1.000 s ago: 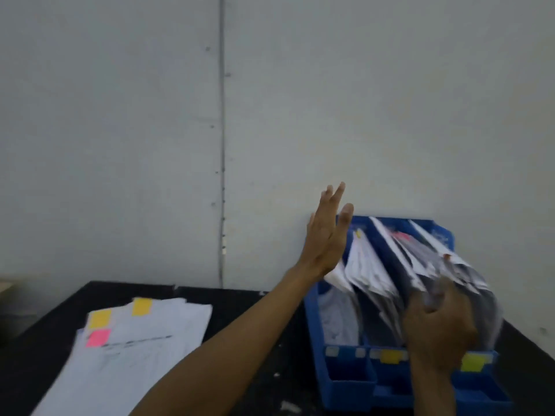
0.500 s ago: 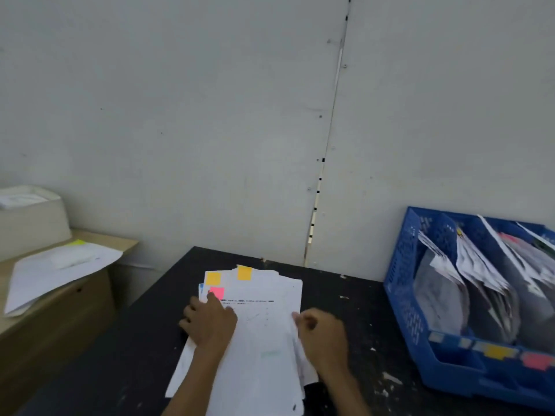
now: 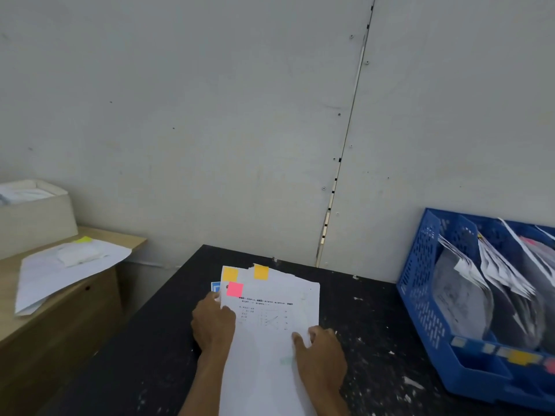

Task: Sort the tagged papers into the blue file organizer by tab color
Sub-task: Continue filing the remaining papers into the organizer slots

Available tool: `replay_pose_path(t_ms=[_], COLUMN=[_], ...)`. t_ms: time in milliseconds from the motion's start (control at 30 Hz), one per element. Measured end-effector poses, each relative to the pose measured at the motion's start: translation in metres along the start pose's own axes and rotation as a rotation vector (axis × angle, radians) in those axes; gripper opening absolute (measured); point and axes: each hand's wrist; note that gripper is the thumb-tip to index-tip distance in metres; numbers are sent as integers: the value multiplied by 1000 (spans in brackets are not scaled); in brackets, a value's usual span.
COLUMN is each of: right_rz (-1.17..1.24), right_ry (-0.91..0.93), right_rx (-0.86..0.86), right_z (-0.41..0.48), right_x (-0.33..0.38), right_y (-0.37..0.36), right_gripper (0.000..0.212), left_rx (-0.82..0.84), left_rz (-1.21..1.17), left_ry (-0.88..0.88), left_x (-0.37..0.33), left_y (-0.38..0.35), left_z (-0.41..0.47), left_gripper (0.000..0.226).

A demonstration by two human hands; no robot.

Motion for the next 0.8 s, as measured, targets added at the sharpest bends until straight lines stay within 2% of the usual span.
replay_pose_path(t_ms=[233,433,567,700,800], right_rz=[65,125,131,168,347], right_ry=[-65,-77,-40,27,60], right_rx=[-28,-54,-10,-8,-83], right_z=[6,8,7,6,8], right_x=[-2,-11,-13,-13,-11], right_y=[3,1,-2,-2,-1], right_gripper=[15,16,21,16,17], left_rx=[-48,15,16,-30,-118], left_rz=[-128,-273,-364,-349,-237], left_ry=[-7,47,90,101,21], left_x=[-5,-3,-1,0,2], left_y=[7,9,8,8,9], left_z=[-7,-4,-1,0,0], left_gripper=[16,9,10,12,18])
Point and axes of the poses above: each hand's wrist, its own z-axis towards the middle knuckle, its own y-axis out of the back of the hand, x = y × z, and after that the axes turned 5 degrees about y, right-handed
